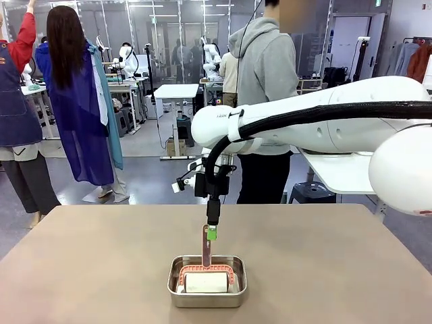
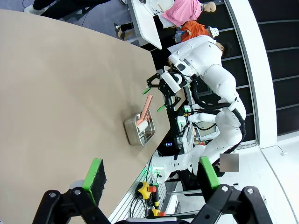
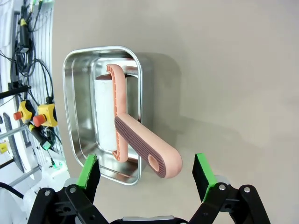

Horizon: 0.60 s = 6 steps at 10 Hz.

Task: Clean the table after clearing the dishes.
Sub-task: When the right (or left) Handle tray is removed, use the right hand (or left hand) to clean the right (or left) side of the table with the Lint Roller.

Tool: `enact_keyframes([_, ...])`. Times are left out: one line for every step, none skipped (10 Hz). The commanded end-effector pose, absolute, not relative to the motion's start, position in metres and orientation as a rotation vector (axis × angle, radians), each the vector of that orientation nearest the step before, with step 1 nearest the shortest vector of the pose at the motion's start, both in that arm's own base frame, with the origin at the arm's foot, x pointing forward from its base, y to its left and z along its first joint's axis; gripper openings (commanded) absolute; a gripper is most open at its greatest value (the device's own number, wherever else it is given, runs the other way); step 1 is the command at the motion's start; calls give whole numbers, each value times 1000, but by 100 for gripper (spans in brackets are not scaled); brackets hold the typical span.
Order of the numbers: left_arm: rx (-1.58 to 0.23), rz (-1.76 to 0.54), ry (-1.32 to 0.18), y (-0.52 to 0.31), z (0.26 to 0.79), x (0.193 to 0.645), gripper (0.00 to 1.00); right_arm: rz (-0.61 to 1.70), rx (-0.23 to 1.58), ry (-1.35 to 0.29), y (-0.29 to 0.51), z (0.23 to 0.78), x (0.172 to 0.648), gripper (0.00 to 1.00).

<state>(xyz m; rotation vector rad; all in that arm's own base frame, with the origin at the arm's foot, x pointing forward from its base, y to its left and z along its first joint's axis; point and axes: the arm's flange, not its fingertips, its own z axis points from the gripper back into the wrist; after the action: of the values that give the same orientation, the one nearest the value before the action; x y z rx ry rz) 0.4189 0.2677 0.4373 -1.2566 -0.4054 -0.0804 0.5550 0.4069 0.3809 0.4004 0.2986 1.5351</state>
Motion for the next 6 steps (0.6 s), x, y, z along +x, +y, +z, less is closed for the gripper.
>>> enact_keyframes([-1244, -57, -405, 265, 442, 416, 100, 1606, 338, 324, 419, 391, 563, 100])
enact_keyframes([-1244, -57, -405, 265, 442, 416, 100, 1608, 341, 341, 423, 390, 568, 100])
enact_keyframes([-1244, -57, -405, 265, 442, 416, 100, 1615, 347, 344, 426, 387, 571, 100])
enact_keyframes([-1244, -57, -405, 265, 442, 416, 100, 1620, 348, 357, 432, 383, 575, 100])
enact_keyframes([-1244, -57, -405, 265, 442, 416, 100, 1633, 352, 375, 440, 381, 579, 100])
enact_keyframes([-1244, -57, -405, 265, 442, 416, 100, 1641, 345, 384, 447, 379, 581, 100])
